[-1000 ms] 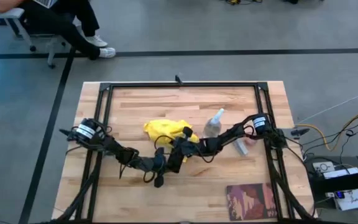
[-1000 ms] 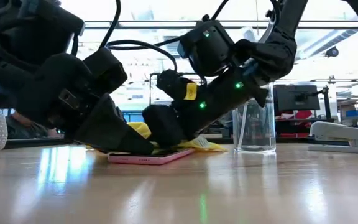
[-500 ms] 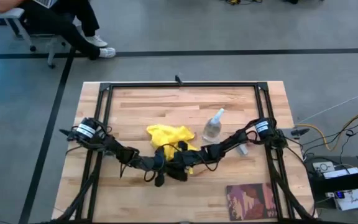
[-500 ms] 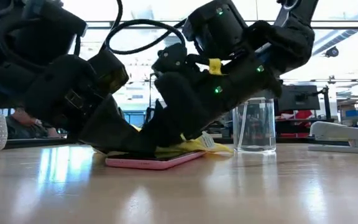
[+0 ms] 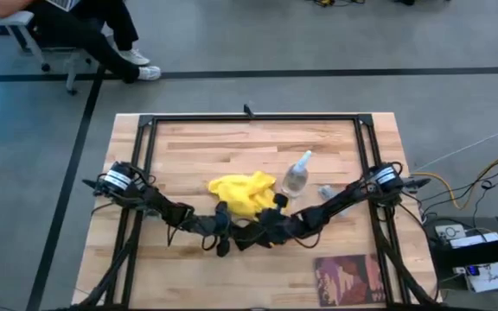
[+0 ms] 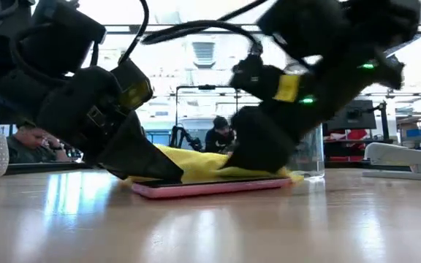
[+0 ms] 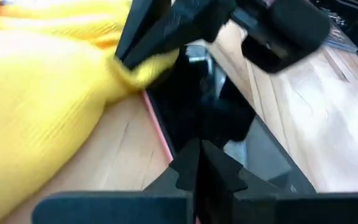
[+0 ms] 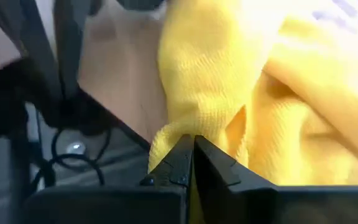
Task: Apply microfiber cloth
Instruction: Wipe the front and back of the cellphone with the yellow microfiber cloth
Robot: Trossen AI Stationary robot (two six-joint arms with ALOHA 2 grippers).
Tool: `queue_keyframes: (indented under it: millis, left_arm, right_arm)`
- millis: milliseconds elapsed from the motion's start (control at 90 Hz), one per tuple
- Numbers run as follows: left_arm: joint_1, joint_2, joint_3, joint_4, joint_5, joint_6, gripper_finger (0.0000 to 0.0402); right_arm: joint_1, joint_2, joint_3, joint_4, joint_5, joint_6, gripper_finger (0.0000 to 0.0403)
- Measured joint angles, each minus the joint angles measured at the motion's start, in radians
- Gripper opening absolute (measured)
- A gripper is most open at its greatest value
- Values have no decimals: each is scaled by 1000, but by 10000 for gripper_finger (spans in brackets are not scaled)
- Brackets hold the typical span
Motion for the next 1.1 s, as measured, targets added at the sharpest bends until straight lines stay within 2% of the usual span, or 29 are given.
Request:
queue_keyframes:
  millis: [144, 522, 578, 667, 756, 956, 1044, 1100]
  left_arm:
    - [0, 0, 0, 0, 1, 0, 0]
    - [3, -1, -1, -7, 8, 24, 0]
    - [7, -7, -1, -10, 14, 49, 0]
    - [17, -37, -2, -16, 16, 102, 0]
    - [21, -91, -3, -54, 16, 167, 0]
    - [-14, -300, -5, -280, 11, 188, 0]
    - [-57, -369, -5, -382, 11, 150, 0]
    - [-92, -396, -5, -391, 10, 129, 0]
  right_arm:
    - [60, -33, -45, 6, 12, 37, 0]
    - [172, -42, -26, 92, 29, -9, 0]
    - [171, -41, -26, 134, 9, -31, 0]
    - [156, -24, -23, 244, -85, -72, 0]
    - [139, -15, -20, 259, -127, -84, 0]
    - [121, -91, -18, 87, 26, -59, 0]
    - [91, -117, -19, -50, 34, -3, 0]
    - [65, -116, -19, -93, 29, 18, 0]
